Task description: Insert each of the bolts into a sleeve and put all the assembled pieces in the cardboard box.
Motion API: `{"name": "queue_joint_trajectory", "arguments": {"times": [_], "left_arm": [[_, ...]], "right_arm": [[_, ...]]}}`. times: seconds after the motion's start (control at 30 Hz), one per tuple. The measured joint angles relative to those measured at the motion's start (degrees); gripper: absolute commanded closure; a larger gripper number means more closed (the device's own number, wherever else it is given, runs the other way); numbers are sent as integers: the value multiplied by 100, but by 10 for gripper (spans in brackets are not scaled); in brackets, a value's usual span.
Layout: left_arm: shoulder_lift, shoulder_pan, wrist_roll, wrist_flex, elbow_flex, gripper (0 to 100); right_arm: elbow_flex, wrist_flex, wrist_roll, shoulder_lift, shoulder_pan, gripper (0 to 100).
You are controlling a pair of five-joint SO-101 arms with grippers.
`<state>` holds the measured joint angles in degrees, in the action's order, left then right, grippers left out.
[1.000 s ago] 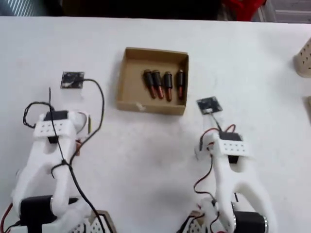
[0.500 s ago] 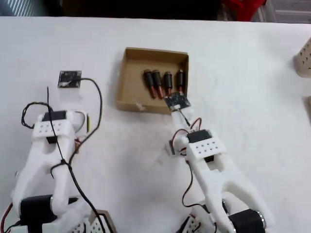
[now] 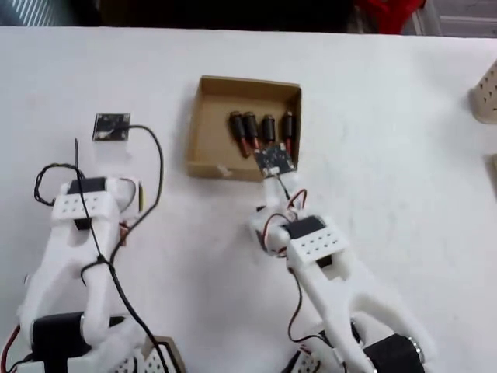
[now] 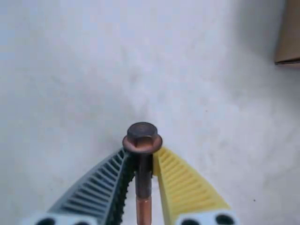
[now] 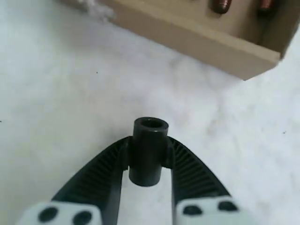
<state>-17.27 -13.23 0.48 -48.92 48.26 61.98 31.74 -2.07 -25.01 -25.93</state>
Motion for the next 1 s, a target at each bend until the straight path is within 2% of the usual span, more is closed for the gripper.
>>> {"name": "queue_joint_trajectory", "arguments": {"times": [0.13, 0.47, 0.57, 0.7, 0.9, 1.0], "left_arm": [[0, 0, 0, 0, 0, 976], [0, 0, 0, 97, 18, 976], [0, 0, 9, 237, 158, 976], [0, 0, 0, 281, 158, 976], [0, 0, 0, 281, 158, 976], [0, 0, 0, 281, 158, 976]], "right_arm": [[404, -905, 0, 0, -202, 981], [457, -2426, -26, 0, -246, 981], [651, -3015, -396, 0, -369, 981], [1204, -4264, -1178, 0, -738, 982], [1890, -6488, -1248, 0, -1143, 982], [1916, -7033, -1196, 0, -1125, 982]]}}
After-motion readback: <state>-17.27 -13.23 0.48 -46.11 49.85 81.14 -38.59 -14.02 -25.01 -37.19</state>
